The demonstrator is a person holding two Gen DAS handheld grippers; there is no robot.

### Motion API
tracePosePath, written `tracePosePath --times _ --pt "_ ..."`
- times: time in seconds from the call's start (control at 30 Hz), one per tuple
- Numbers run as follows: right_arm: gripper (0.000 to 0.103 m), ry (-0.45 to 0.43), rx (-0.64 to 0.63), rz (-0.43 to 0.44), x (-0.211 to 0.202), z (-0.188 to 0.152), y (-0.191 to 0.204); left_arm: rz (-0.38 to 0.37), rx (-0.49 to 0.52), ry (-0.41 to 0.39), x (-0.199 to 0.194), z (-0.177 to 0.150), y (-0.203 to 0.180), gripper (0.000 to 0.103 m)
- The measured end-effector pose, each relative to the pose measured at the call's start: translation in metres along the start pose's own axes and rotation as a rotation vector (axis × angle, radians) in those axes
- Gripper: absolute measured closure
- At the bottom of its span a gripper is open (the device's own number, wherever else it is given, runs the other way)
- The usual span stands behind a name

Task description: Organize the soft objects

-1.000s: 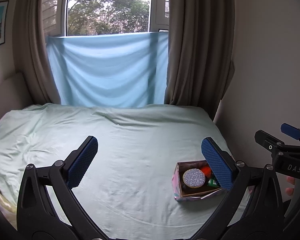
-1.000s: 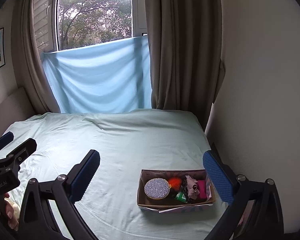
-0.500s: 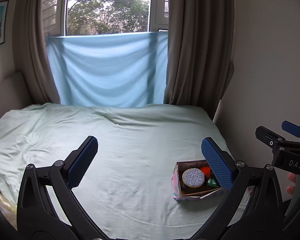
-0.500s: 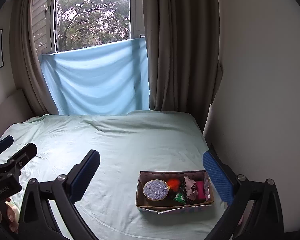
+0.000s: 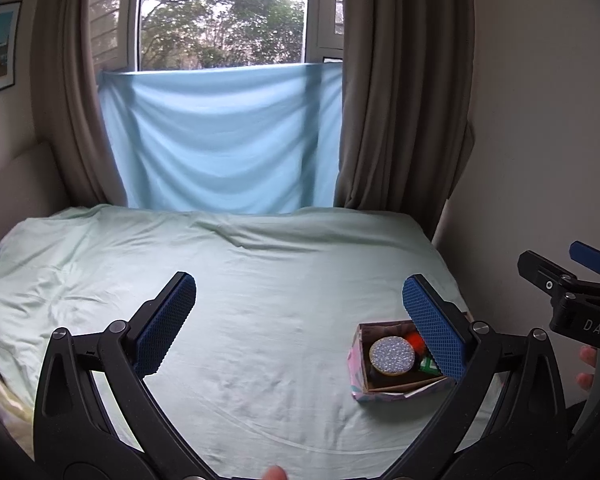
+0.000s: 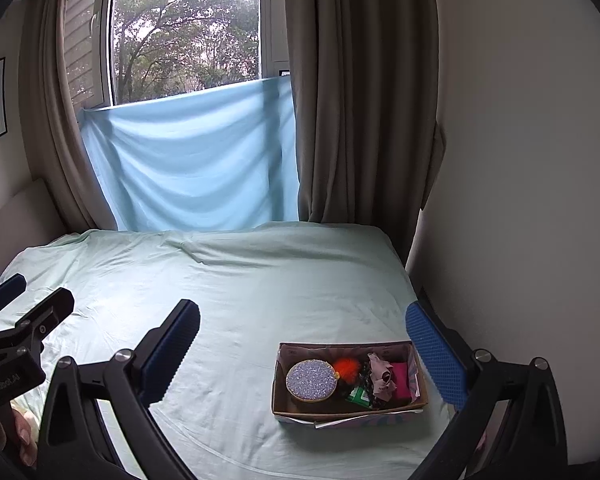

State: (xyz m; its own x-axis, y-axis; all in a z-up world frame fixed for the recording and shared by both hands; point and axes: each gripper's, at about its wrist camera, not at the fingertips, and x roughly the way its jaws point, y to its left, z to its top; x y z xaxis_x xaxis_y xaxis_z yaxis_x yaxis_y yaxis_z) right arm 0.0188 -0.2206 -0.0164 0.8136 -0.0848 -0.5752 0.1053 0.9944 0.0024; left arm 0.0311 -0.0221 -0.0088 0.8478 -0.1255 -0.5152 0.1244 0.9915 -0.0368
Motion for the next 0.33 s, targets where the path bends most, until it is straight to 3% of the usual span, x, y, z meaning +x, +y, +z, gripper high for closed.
tracePosePath --times 0.17,0.33 --pt "0.001 0.007 0.001 -0.002 0.0017 0.0011 0.0015 0.041 -0.007 -0.005 0.0021 -0.0019 0.0010 0.000" --pt "0.001 0.007 -0.003 -0.008 0.0022 0.0035 0.0056 0.024 0.005 -0.035 0.0029 -0.0040 0.0038 0.000"
